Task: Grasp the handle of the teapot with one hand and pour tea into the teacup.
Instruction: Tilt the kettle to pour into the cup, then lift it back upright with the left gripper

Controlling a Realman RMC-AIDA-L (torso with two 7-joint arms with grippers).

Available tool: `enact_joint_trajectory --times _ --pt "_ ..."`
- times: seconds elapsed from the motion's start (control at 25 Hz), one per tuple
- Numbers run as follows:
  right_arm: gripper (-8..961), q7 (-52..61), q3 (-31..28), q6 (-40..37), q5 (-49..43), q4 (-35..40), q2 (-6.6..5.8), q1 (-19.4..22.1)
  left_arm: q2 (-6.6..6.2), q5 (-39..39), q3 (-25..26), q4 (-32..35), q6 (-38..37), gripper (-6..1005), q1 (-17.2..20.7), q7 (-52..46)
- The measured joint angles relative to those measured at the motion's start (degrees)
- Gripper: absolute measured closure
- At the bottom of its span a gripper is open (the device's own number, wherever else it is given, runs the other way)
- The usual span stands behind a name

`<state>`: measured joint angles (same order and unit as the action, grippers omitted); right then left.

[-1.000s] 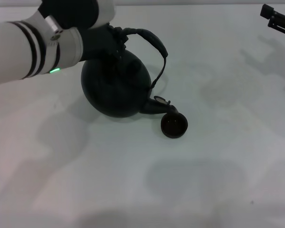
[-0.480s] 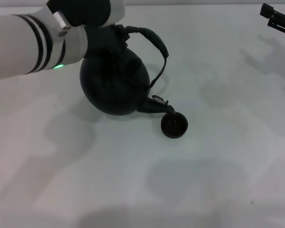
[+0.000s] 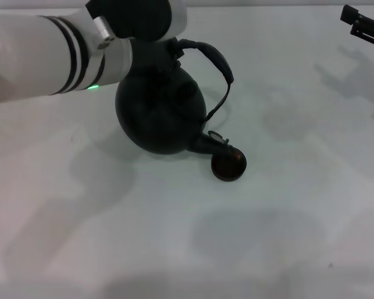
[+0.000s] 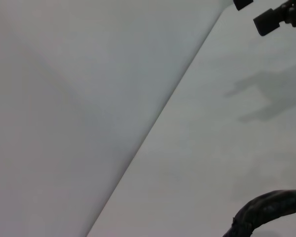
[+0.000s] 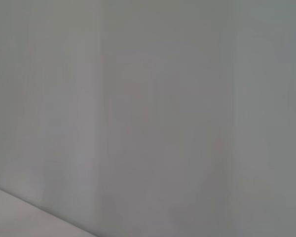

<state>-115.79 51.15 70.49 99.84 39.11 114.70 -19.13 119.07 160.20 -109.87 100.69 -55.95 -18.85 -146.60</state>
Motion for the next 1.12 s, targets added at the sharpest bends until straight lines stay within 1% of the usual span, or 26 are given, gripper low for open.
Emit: enact_joint_trajectory --times 0.56,1.12 --pt "166 0.00 0.00 0.01 0.00 -0.67 0.00 -0.18 0.02 1.90 -0.45 -0.62 -3.72 872 -3.47 -0.46" --pt "167 -0.04 0.00 -0.09 -0.24 -0.72 0.00 -0.21 -0.02 2.05 -0.69 -1.24 -3.91 872 -3.79 -0.67"
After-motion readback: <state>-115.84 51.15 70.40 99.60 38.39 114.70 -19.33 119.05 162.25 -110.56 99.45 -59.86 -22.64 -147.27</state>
